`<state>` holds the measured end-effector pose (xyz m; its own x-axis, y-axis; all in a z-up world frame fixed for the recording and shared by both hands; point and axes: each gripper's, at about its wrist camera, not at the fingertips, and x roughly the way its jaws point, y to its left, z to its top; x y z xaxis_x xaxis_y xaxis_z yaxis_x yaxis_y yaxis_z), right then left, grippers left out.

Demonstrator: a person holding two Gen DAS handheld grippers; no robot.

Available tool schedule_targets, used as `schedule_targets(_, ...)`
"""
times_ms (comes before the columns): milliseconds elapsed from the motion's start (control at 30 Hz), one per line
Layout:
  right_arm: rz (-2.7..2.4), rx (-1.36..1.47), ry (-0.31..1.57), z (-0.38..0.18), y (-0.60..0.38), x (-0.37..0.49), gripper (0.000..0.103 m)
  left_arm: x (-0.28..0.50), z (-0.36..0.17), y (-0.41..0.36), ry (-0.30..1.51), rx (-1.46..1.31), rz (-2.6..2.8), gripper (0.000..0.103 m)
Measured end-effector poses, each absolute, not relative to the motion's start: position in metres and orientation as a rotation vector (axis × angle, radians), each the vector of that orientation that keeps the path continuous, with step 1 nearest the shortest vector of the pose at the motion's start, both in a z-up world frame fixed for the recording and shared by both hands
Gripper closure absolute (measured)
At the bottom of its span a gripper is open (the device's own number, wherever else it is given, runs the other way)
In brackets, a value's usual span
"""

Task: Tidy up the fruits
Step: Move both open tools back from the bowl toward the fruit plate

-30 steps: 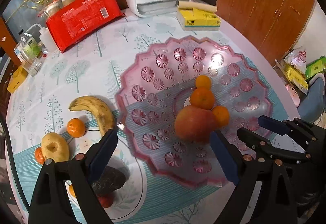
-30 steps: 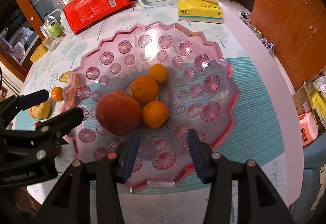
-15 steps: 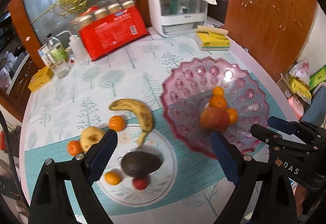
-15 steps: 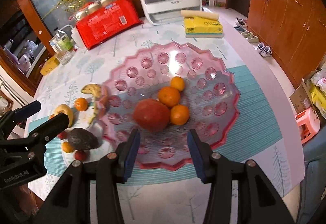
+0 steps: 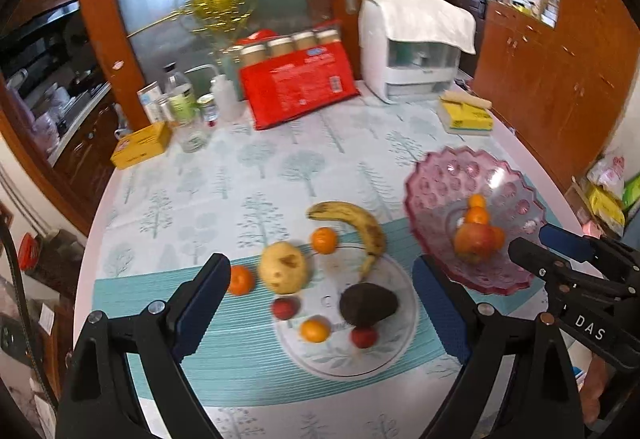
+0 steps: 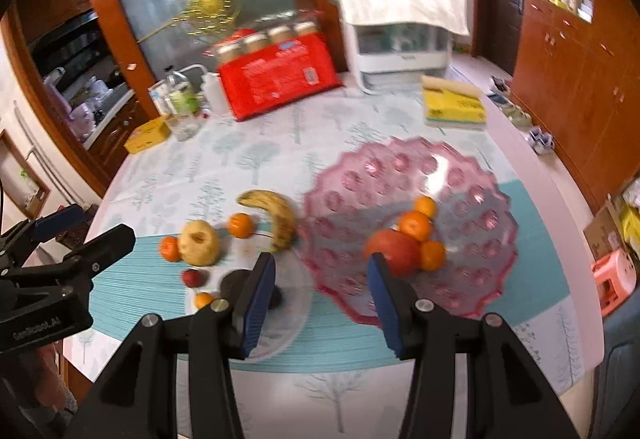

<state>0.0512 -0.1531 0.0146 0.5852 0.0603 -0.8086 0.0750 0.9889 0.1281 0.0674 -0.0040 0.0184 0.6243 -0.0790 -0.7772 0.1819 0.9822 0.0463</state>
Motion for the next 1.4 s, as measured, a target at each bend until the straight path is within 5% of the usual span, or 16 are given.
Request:
schedule_targets(267, 0.06, 0.13, 0.904, 0.035, -0.097, 0.065, 0.054, 0.065, 0.031, 0.063, 0.853, 0.077, -0.074, 0.011)
schedule_targets(633, 0.106, 0.09, 0.916, 0.026, -0.035, 0.088, 0.036, 0.076, 0.022, 0.137, 0.834, 0.044, 0.0, 0.011)
schedule_targets(767, 0.124, 0.092, 0.959, 0.006, -0.019, 0.098, 0.026, 0.089, -0.003, 0.154, 0.879, 0.048, -0.014, 0.005)
schedule_targets(1400, 0.15, 0.291, 1.272, -0.133, 0.001, 0.188, 0.025, 0.16, -0.161, 0.154, 1.162, 0.008, -0.179, 0.005)
